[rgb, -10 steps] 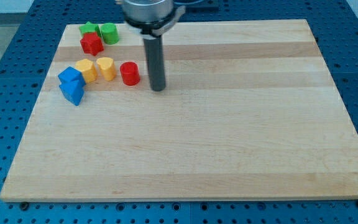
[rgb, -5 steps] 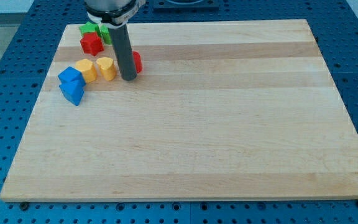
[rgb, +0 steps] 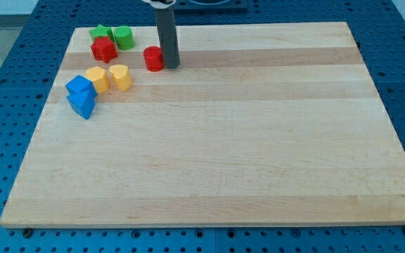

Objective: Move the red circle below the green circle

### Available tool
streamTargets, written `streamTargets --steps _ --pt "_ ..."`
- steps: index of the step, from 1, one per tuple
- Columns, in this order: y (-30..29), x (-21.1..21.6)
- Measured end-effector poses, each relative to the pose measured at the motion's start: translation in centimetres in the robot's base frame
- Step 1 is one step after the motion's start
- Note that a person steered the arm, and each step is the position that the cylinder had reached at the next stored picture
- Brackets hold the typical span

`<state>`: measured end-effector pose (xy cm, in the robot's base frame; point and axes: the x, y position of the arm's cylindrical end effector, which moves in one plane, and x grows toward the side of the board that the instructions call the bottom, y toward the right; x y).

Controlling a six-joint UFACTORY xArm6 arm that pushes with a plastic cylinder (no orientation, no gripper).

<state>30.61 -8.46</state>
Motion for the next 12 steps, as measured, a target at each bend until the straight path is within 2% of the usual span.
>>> streamTargets --steps 4,7,12 --pt "-5.6 0.6" --pt "-7.3 1.8" --pt "-9.0 -0.2"
